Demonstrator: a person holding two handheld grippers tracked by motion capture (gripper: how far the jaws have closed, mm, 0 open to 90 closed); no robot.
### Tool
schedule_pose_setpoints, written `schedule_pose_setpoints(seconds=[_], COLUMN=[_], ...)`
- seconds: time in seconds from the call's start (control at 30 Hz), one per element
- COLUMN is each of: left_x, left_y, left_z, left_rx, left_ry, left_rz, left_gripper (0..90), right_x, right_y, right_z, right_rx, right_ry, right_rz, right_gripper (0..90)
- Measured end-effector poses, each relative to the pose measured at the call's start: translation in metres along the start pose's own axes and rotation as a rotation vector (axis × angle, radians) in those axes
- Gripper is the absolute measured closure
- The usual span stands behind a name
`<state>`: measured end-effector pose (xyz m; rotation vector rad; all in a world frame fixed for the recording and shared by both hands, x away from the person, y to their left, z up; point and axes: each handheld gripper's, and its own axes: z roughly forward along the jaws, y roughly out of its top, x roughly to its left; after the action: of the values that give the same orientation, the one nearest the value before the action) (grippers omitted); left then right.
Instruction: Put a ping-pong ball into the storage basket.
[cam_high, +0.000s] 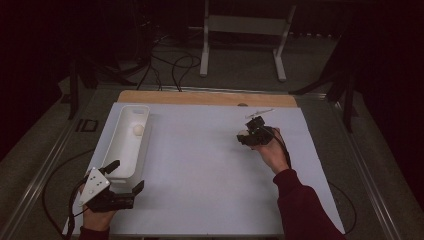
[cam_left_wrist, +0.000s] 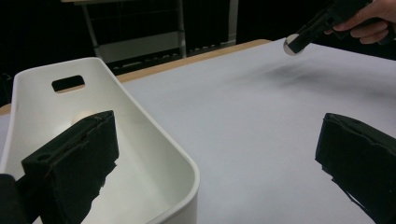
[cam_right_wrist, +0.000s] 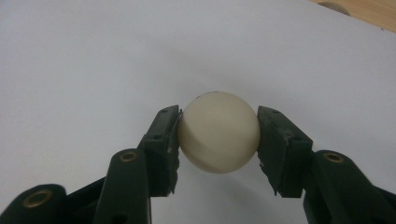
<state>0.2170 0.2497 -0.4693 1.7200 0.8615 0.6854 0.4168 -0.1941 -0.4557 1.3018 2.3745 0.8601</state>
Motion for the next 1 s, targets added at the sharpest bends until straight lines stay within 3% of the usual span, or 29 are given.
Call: schedule_pose_setpoints(seconds=[0.7, 1.0], left_x=[-0.001, 0.000], left_y=[0.000, 0.000], left_z=[0.001, 0.000], left_rx=[0.000, -0.002], left_ry=[-0.003, -0.001], left_rz=[0.000, -0.001], left_gripper=[0.0, 0.0], right_x=[0.016, 0.027], right_y=[0.005, 0.015], right_z=[-0.006, -0.011], right_rx=[-0.022, -0.039], right_ry=[0.033, 0.048], right_rz=[-0.038, -0.067], right_gripper=[50.7, 50.7])
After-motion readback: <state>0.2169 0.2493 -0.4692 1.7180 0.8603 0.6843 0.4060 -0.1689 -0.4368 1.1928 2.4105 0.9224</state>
